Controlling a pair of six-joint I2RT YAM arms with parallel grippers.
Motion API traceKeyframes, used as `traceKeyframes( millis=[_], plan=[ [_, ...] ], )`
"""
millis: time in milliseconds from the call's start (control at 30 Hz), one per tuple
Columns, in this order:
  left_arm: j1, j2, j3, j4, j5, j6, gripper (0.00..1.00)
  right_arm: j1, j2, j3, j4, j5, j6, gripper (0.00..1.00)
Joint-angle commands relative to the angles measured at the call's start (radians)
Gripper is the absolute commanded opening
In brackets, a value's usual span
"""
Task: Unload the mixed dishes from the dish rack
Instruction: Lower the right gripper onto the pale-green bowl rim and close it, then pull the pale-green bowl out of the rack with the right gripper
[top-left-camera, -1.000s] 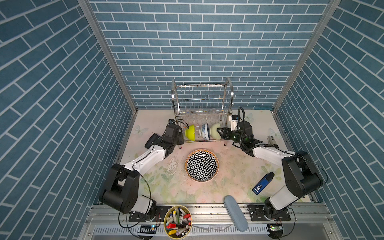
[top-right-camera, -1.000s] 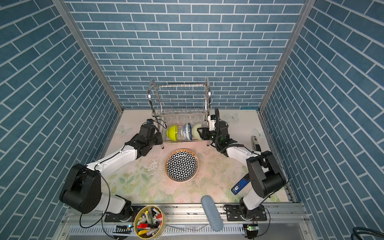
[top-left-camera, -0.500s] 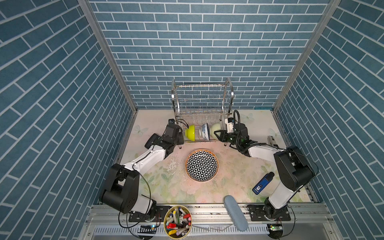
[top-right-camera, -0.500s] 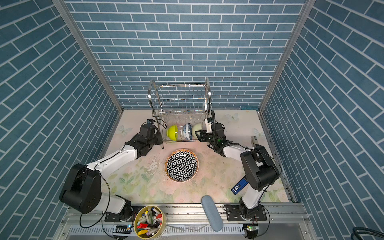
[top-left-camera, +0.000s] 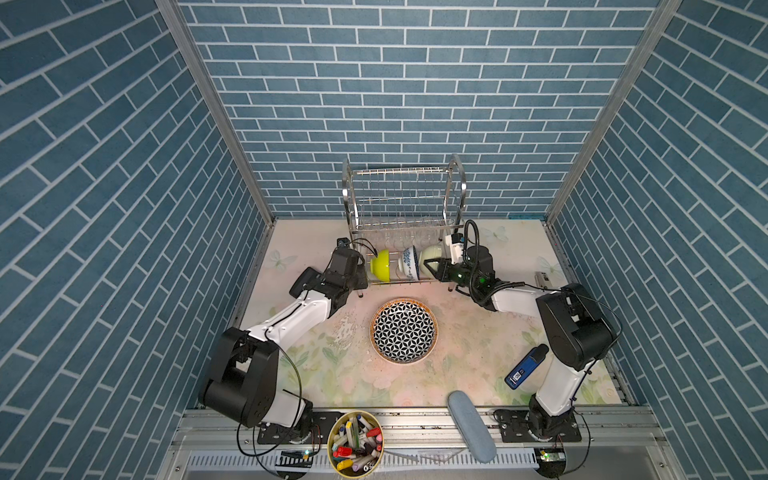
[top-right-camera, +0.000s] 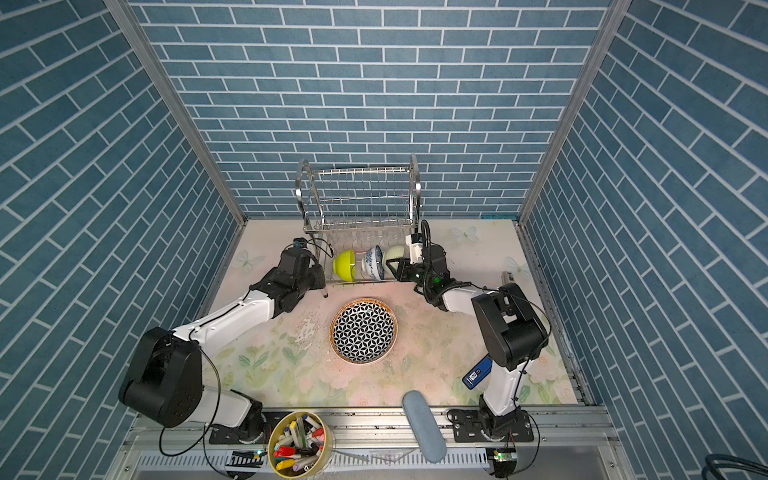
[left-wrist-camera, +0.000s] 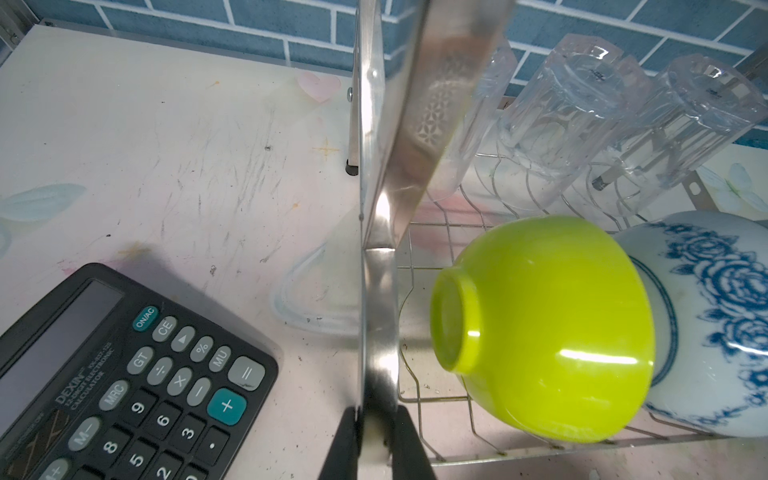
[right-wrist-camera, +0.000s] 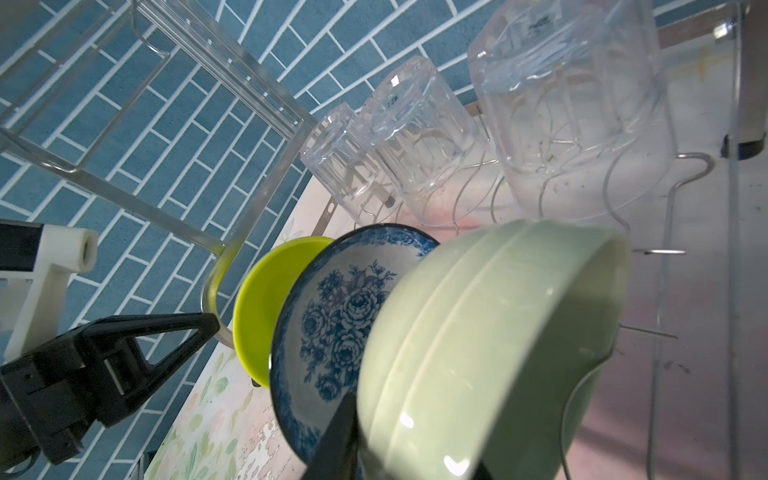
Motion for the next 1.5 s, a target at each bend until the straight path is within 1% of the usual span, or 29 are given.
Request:
traceKeyframes(
  millis=[0, 100, 533, 933, 1067, 1300, 1467],
  plan=[
    [0.006, 0.016, 0.026, -0.006, -0.001, -0.022, 0.11, 0.0, 0.024, 0.019, 0.052, -0.044, 0.041, 0.25],
    [0.006, 0.015, 0.026, -0.008, 0.002, -0.023, 0.11, -0.007, 0.028, 0.014, 0.069, -0.058, 0.044, 0.14],
    [0.006, 0.019, 0.029, -0.012, -0.001, -0.022, 0.11, -0.038, 0.027, -0.011, 0.152, -0.124, 0.071, 0.0],
    [0.006, 0.023, 0.027, -0.01, 0.0, -0.022, 0.11, -0.056, 0.033, 0.033, 0.227, -0.219, 0.167, 0.0],
    [0.005, 0.023, 0.029, -0.011, 0.0, -0.022, 0.11, -0.056, 0.047, 0.043, 0.304, -0.254, 0.219, 0.0],
    [0.006, 0.027, 0.029, -0.013, 0.0, -0.021, 0.1, -0.057, 0.073, 0.054, 0.471, -0.312, 0.357, 0.0],
    [0.006, 0.026, 0.029, -0.011, -0.001, -0.02, 0.1, -0.057, 0.027, 0.039, 0.473, -0.319, 0.361, 0.0]
  ],
)
